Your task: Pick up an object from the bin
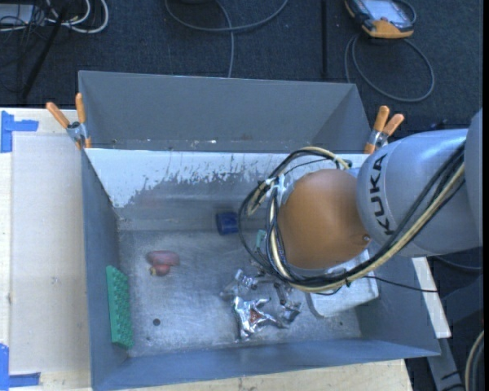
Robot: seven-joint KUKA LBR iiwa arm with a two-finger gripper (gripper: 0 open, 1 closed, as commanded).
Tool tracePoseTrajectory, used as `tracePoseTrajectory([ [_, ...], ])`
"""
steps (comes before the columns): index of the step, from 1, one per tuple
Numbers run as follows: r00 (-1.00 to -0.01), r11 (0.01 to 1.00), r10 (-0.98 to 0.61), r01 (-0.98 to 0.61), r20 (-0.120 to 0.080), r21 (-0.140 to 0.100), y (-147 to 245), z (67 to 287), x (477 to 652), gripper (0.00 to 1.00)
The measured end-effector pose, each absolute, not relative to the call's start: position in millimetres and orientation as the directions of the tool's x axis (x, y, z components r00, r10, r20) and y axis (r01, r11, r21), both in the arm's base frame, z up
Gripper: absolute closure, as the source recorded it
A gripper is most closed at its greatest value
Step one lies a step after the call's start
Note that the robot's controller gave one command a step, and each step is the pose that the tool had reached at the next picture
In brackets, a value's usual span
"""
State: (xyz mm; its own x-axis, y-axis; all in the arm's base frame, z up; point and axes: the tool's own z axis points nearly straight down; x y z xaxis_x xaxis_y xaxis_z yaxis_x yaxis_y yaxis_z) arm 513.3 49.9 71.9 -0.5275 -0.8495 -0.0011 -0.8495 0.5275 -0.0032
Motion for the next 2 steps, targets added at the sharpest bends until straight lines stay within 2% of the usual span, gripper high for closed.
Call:
tracePoseTrajectory([
  [1, -0.532, 0.532, -0.847, -0.847, -0.004, -0.005, 49, 74, 514.3, 1.0],
  [2, -0.522, 0.522, -0.853, -0.853, -0.006, -0.007, 46, 197, 532.3, 1.0],
])
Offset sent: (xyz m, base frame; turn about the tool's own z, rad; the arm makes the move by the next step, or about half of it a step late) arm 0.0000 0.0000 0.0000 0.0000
